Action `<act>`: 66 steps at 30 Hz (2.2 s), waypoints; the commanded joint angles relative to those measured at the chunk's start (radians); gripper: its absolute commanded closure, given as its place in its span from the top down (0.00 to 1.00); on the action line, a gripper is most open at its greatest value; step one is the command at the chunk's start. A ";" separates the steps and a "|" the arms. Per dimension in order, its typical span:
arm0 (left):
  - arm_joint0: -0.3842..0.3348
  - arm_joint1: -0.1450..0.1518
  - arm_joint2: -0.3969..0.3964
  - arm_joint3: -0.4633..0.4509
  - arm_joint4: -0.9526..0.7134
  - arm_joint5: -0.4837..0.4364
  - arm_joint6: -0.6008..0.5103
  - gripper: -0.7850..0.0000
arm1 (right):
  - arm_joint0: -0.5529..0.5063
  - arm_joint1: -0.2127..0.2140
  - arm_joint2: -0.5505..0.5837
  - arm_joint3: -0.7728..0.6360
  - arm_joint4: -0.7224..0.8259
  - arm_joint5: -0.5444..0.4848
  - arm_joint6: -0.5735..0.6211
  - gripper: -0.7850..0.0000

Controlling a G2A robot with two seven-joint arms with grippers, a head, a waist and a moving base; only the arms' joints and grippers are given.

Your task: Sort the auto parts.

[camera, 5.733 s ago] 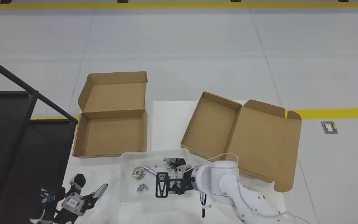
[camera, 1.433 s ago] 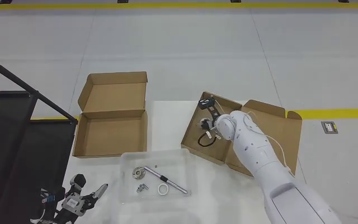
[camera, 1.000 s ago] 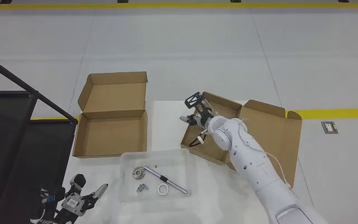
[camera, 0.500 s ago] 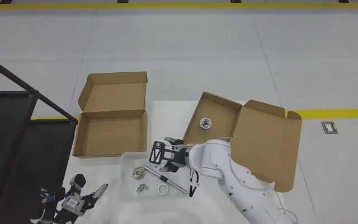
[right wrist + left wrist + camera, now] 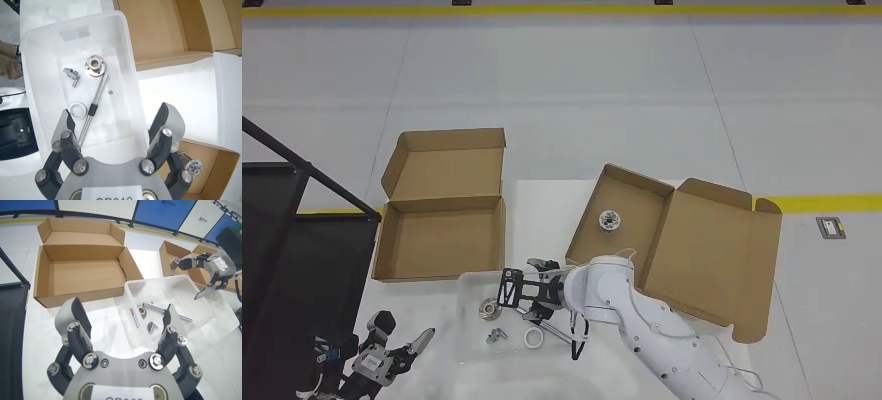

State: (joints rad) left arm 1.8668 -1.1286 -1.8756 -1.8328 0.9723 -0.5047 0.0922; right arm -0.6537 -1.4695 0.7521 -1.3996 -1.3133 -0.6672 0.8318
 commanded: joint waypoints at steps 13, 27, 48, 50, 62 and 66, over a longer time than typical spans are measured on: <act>0.000 0.000 0.000 0.000 0.000 0.000 0.000 1.00 | -0.099 -0.049 -0.154 0.024 -0.209 0.318 -0.025 0.84; 0.000 0.000 0.000 0.000 0.000 0.000 0.000 1.00 | 0.011 -0.139 -0.189 0.252 -0.038 0.367 0.128 0.48; 0.000 0.000 0.000 0.000 0.000 0.000 0.000 1.00 | 0.082 -0.241 -0.234 0.467 0.053 0.391 0.190 0.27; 0.000 0.000 0.000 0.000 0.000 0.000 0.000 1.00 | 0.088 -0.247 -0.232 0.482 0.062 0.386 0.190 0.16; 0.000 0.000 0.000 0.000 0.000 0.000 0.000 1.00 | 0.041 -0.218 -0.186 0.383 -0.017 0.330 0.100 0.00; 0.000 0.000 0.000 0.000 0.000 0.000 0.000 1.00 | -0.053 -0.163 -0.137 0.204 -0.117 0.264 0.069 0.00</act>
State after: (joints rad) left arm 1.8668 -1.1286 -1.8756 -1.8328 0.9723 -0.5047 0.0922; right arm -0.6741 -1.6499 0.6010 -1.1305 -1.3946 -0.3836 0.9098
